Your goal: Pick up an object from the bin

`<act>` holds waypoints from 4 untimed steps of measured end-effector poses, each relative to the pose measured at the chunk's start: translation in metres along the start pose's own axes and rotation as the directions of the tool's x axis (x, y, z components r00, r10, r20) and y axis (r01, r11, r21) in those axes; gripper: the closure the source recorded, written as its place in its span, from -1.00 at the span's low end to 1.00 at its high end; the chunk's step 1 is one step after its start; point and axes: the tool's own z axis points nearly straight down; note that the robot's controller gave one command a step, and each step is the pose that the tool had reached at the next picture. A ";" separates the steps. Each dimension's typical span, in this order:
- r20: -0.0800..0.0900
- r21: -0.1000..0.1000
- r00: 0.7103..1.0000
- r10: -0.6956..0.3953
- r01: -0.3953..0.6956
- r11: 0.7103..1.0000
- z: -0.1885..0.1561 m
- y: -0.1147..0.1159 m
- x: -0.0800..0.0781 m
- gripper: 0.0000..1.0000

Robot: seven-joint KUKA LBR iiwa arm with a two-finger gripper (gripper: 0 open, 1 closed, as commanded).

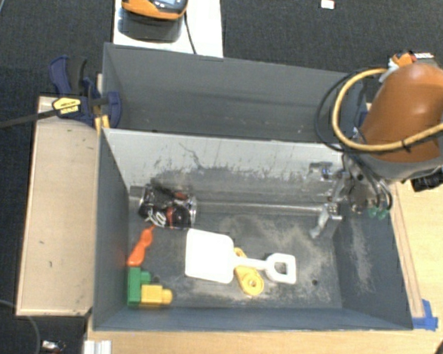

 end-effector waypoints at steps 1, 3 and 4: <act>0.000 0.000 1.000 0.000 0.000 1.000 0.000 0.000 0.000 -1.00; -0.001 -0.001 0.994 -0.109 0.109 0.994 0.064 0.065 0.007 -1.00; 0.004 -0.001 1.000 -0.006 0.006 1.000 0.085 0.084 0.018 -1.00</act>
Offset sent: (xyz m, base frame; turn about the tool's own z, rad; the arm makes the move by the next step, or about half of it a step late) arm 0.0045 0.0697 -0.0747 -0.2370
